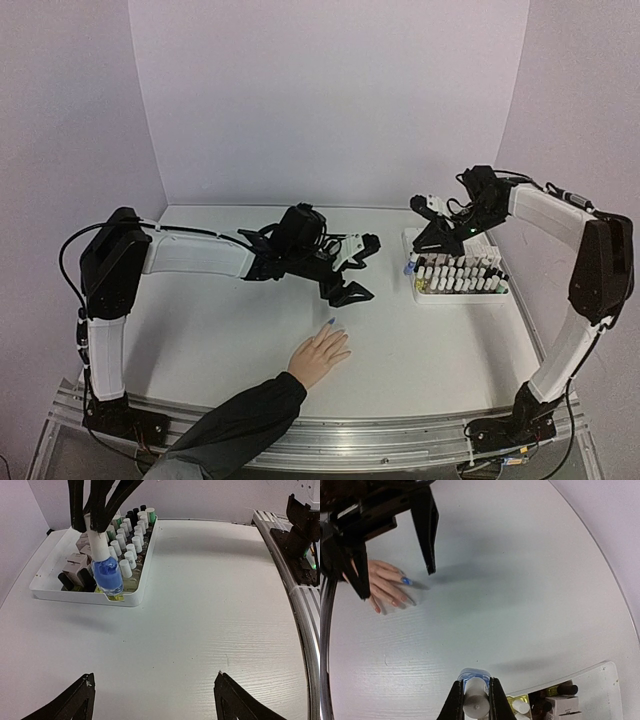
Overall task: Paint the nails
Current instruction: Dispose of the nail polish bottle in the bin.
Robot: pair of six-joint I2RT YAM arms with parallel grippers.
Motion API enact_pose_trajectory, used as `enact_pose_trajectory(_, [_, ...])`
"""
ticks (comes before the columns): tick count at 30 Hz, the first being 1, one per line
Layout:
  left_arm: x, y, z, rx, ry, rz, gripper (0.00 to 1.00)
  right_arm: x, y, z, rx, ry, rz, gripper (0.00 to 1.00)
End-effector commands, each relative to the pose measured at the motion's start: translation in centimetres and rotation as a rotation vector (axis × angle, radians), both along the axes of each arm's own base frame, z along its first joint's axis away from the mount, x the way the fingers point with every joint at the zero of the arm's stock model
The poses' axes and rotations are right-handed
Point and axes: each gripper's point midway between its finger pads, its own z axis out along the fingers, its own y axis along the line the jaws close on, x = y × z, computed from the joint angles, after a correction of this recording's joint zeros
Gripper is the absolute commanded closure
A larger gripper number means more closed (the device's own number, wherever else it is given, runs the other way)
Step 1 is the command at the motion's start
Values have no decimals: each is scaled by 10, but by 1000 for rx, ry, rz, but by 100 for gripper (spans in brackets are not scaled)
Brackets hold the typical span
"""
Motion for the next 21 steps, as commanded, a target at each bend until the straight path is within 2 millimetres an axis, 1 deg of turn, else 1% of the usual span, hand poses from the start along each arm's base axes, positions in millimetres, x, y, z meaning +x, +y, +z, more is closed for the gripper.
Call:
enact_pose_trajectory(1, [7, 16, 26, -23, -15, 18, 18, -10, -14, -1, -126, -74, 153, 100])
enact_pose_trajectory(3, [12, 18, 24, -20, -9, 24, 18, -5, -20, -6, -171, -85, 148, 100])
enact_pose_trajectory(6, [24, 23, 22, -21, -2, 41, 18, -6, -30, -18, -198, -74, 149, 100])
enact_pose_trajectory(10, [35, 27, 20, -21, -2, 56, 18, -5, -30, -25, -190, -59, 156, 100])
enact_pose_trajectory(14, [39, 31, 11, -10, 15, 67, 18, 7, -32, -41, -210, -42, 167, 100])
enact_pose_trajectory(17, [40, 33, 5, -2, 26, 68, 18, 14, -28, -46, -192, -37, 178, 100])
enact_pose_trajectory(19, [40, 34, 2, 4, 31, 69, 18, 17, -30, -53, -206, -33, 185, 100])
enact_pose_trajectory(21, [42, 34, 0, 6, 33, 72, 18, 19, -32, -55, -215, -39, 187, 100])
